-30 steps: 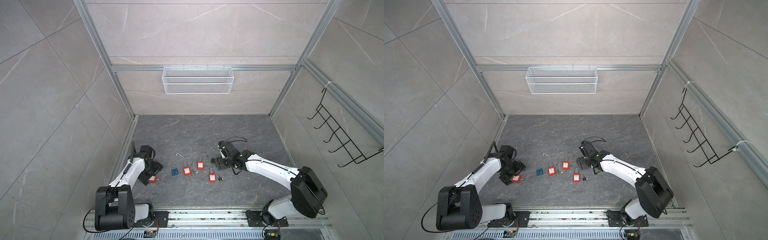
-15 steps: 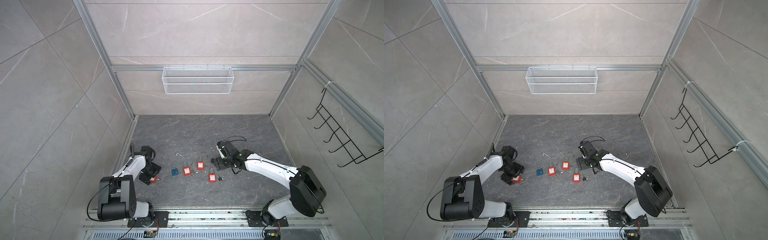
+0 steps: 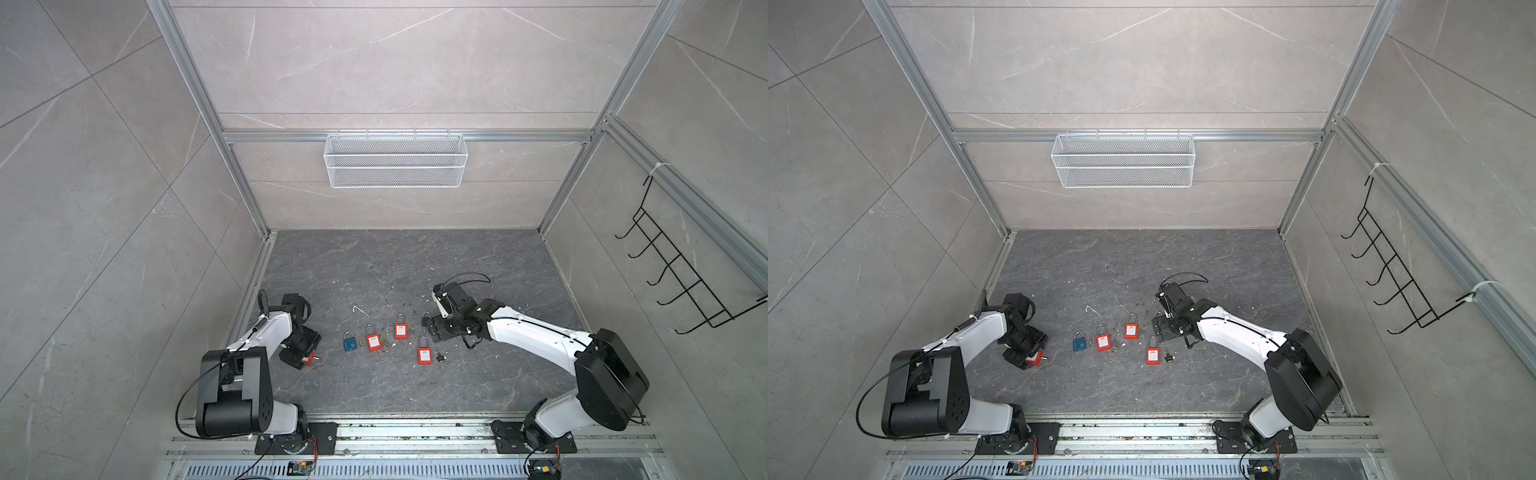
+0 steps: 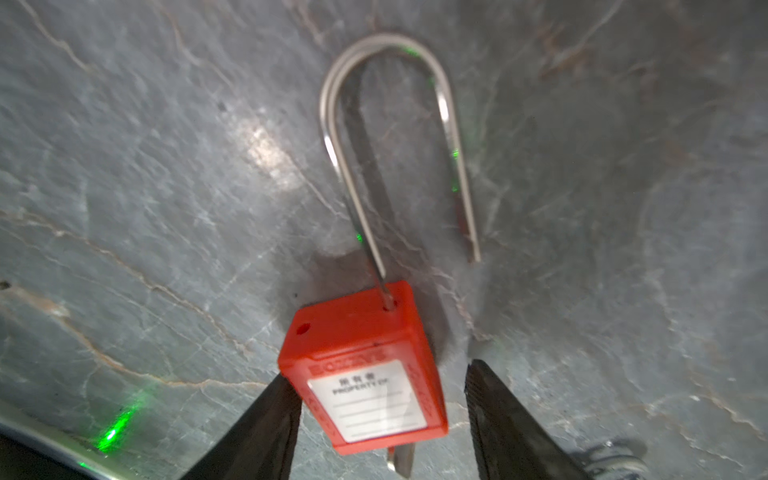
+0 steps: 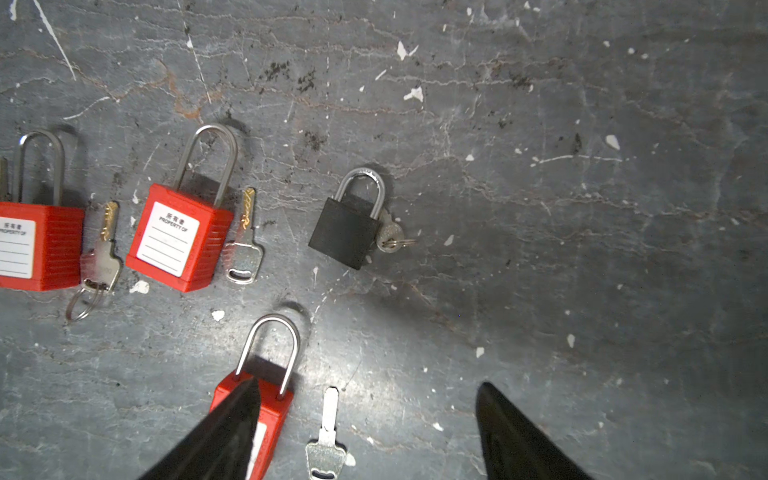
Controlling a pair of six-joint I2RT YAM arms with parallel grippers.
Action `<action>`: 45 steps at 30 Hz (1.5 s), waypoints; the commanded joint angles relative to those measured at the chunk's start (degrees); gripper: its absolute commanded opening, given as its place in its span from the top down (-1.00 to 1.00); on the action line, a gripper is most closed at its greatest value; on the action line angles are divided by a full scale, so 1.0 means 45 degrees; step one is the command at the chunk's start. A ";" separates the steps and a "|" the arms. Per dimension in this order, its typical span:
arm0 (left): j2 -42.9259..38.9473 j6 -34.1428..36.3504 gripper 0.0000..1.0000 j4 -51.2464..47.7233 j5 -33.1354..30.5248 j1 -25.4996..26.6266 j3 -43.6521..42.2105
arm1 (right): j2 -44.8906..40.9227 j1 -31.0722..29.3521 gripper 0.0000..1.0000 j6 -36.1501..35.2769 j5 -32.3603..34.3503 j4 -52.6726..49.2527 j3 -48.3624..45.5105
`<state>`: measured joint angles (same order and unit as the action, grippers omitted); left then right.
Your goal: Lock with the key
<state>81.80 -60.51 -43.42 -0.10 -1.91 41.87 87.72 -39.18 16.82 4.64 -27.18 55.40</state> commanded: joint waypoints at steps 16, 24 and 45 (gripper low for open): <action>-0.1005 -0.1185 0.18 0.0521 0.1064 -0.0022 -0.1214 | 0.0098 -0.0046 -0.66 -0.0188 -0.0093 -0.0232 0.0071; -0.2176 -0.3718 0.22 0.1317 0.1511 0.1807 -0.2551 | 0.0096 -0.0063 -0.66 -0.0338 -0.0375 -0.0346 0.0209; -0.2981 0.2892 -0.49 -0.1387 0.1134 -0.0886 0.1765 | 0.1613 -0.2301 -0.45 -0.2751 -0.3786 -0.0440 0.2860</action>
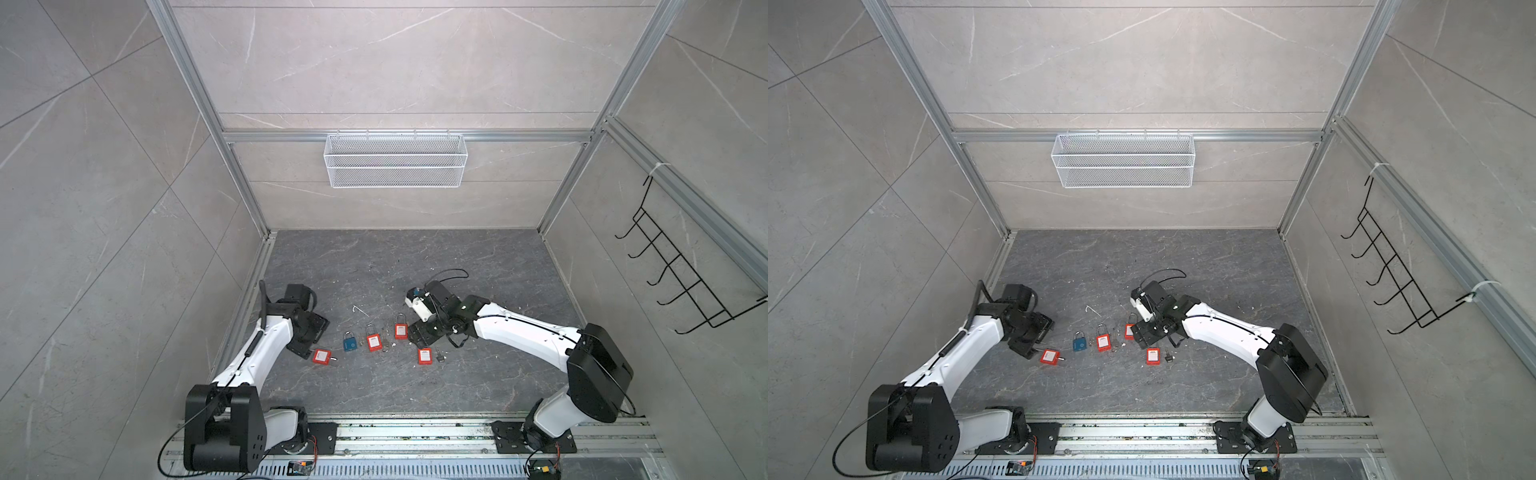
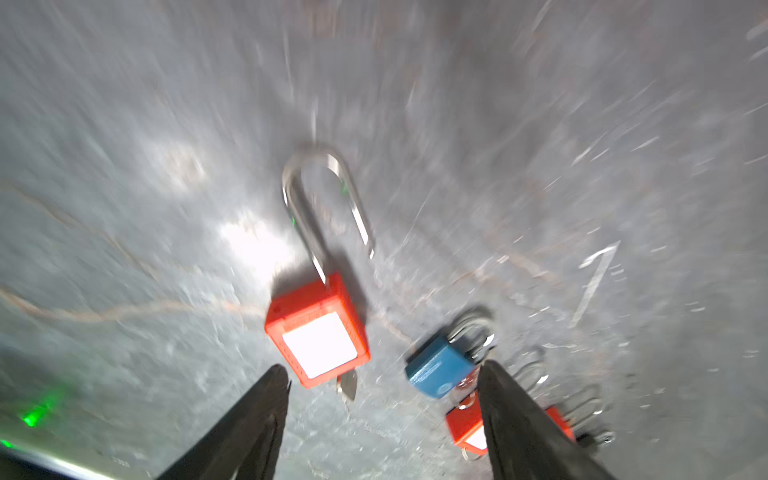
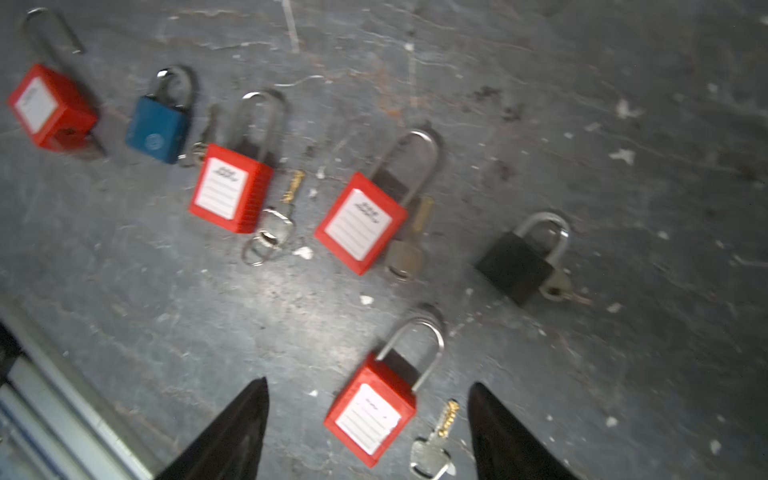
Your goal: Lock with the key
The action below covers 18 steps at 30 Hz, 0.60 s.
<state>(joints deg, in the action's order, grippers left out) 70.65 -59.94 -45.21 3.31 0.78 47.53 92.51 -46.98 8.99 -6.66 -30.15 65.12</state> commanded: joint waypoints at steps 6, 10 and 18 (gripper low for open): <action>0.0430 0.5819 -0.52 -0.0509 0.2581 -0.5064 0.1202 | 0.2624 -0.2510 -0.44 -0.3012 -0.1134 0.0541 0.3079; 0.1453 0.6312 -0.54 0.0293 0.4501 -0.6358 0.1178 | 0.4778 -0.3465 -0.46 -0.3984 -0.0957 0.0153 0.5330; 0.1854 0.6408 -0.56 0.1169 0.5332 -0.7902 0.0853 | 0.8997 -0.4291 -0.52 -0.5025 -0.0670 -0.0934 1.0298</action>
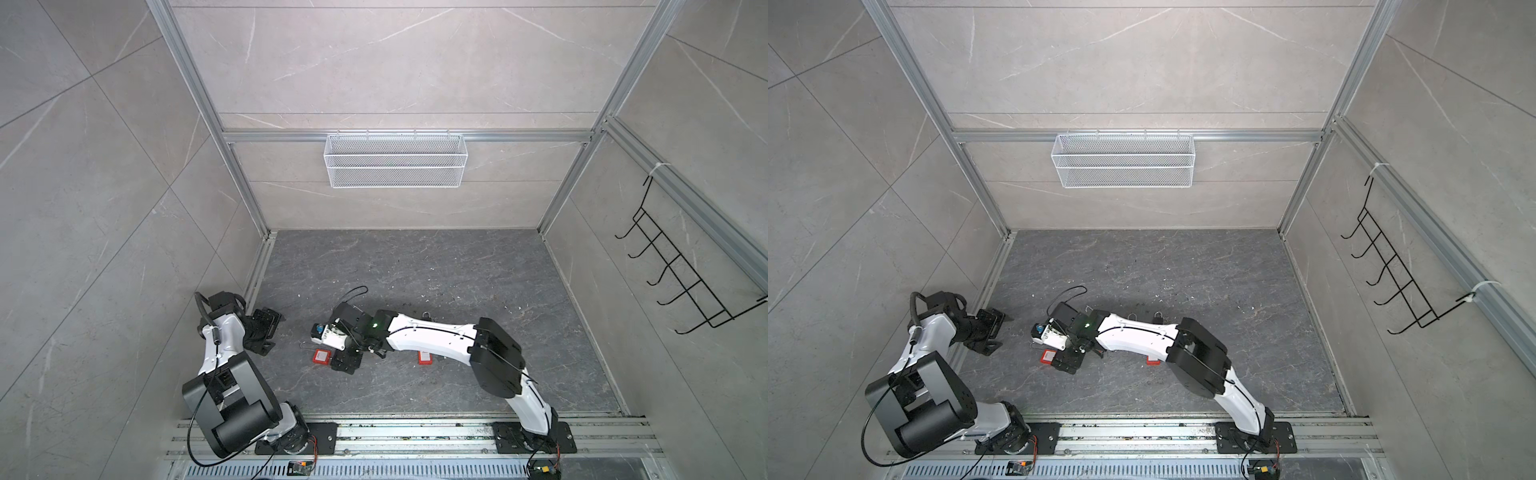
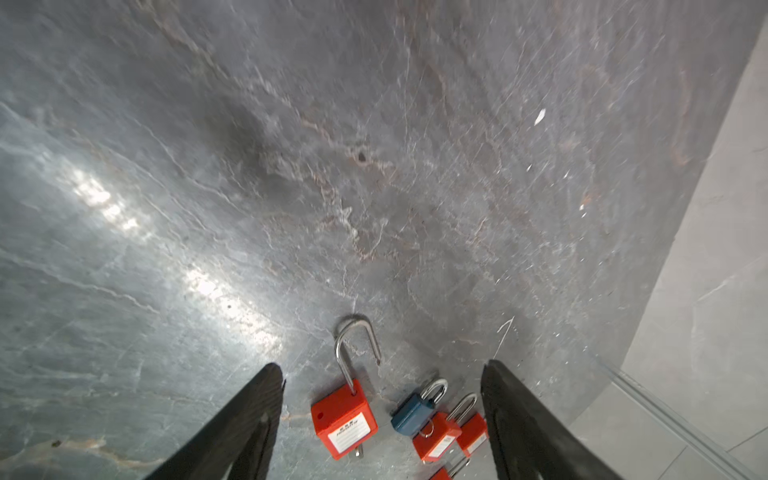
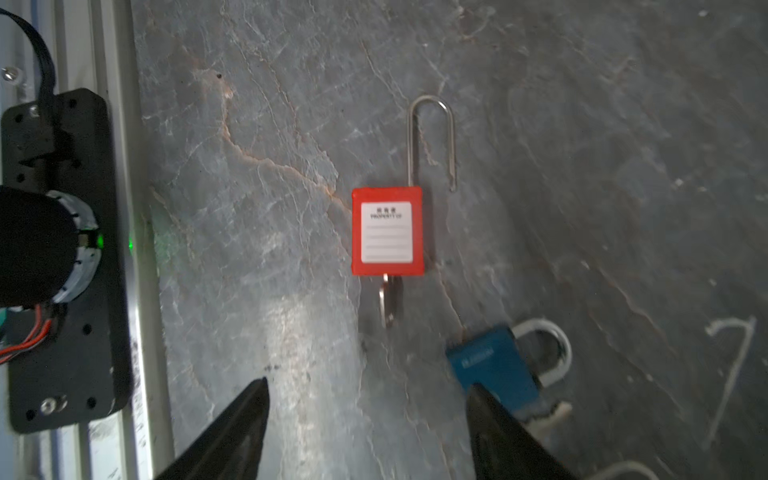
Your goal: Lock with the key
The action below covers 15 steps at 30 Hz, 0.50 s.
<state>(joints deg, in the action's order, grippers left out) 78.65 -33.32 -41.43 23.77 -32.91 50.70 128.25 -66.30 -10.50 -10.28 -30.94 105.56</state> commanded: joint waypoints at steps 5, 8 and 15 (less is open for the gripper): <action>0.0313 0.0255 -0.56 0.0695 0.1218 -0.0504 0.0099 | 0.3252 -0.0032 -0.53 -0.1134 0.0371 -0.1890 0.4619; 0.0277 0.0371 -0.56 0.0564 0.0908 -0.0519 0.0139 | 0.4720 -0.0032 -0.54 -0.1220 0.0381 -0.2954 0.6753; 0.0039 0.0427 -0.57 0.0421 0.0558 -0.0524 0.0151 | 0.5585 -0.0029 -0.48 -0.1134 0.0391 -0.3483 0.7754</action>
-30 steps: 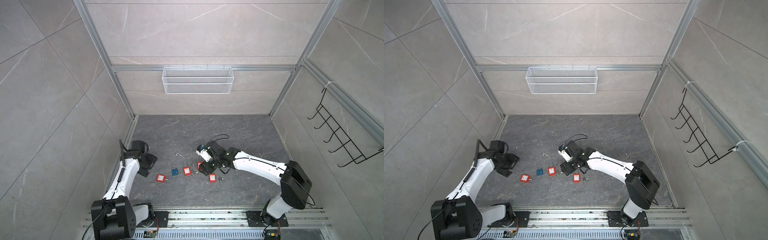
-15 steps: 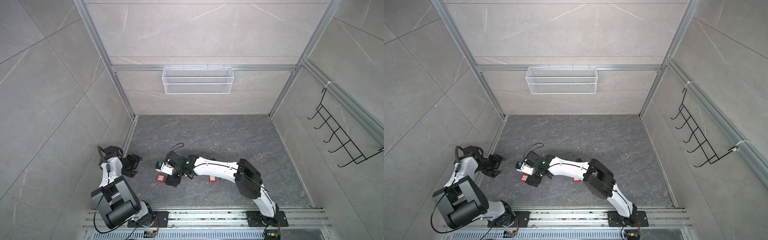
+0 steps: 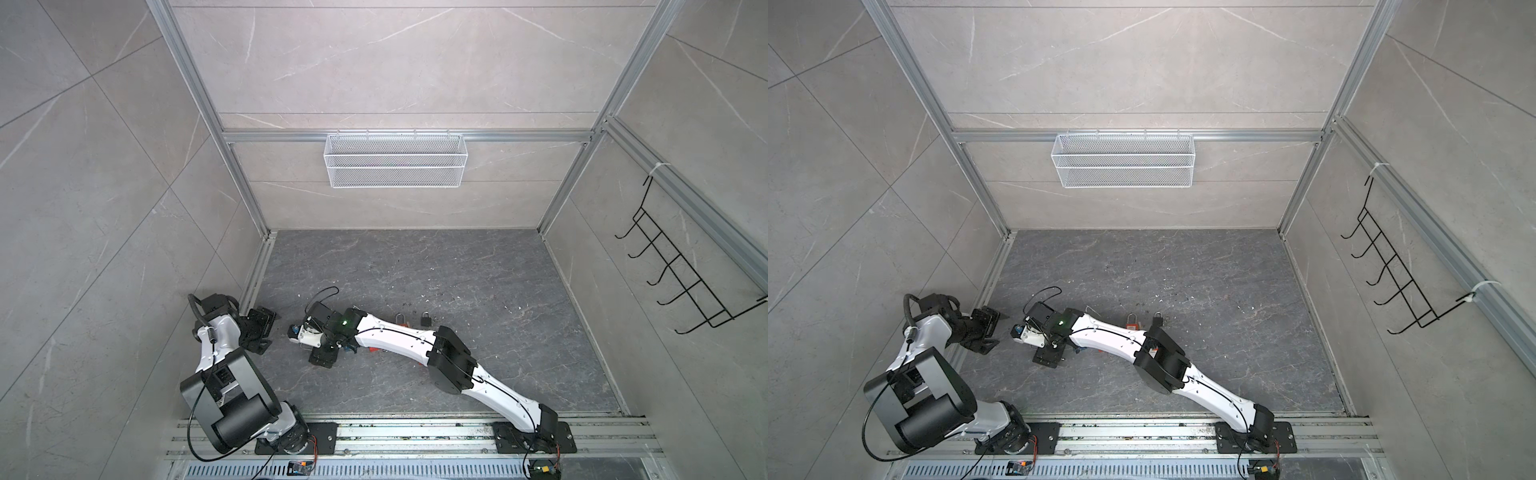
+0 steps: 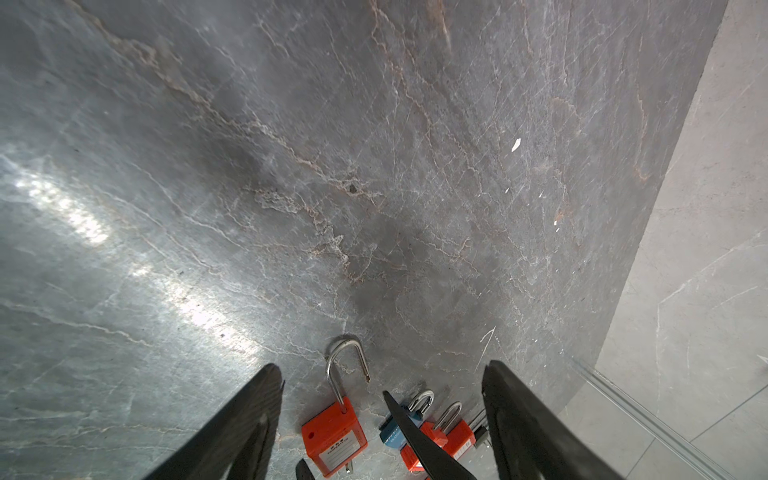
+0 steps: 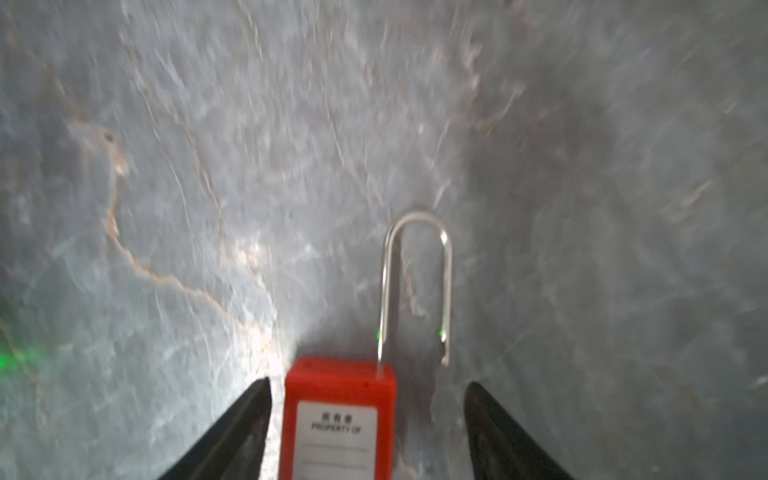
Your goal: Lock with the key
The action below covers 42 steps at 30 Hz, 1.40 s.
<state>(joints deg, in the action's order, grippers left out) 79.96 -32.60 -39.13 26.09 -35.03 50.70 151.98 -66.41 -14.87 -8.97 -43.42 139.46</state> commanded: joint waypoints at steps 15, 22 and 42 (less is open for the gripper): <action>-0.0780 0.0404 -0.57 -0.0436 -0.0035 -0.0066 0.0190 | 0.0449 -0.0007 0.02 -0.0243 0.0110 -0.0965 0.0237; -0.1631 0.0499 -0.57 -0.0698 0.0345 -0.0065 0.0572 | -0.1033 0.0029 0.23 -0.0465 -0.0044 -0.0493 -0.0508; -0.4163 0.2621 -0.45 0.2056 0.0591 0.5734 0.0766 | -1.3597 0.2821 0.25 -0.3766 -0.1073 0.4186 -1.4504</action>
<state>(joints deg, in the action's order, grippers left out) 62.96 -26.04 -34.65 30.35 -15.07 52.62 95.35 -54.65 -28.23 -14.28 -25.63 76.93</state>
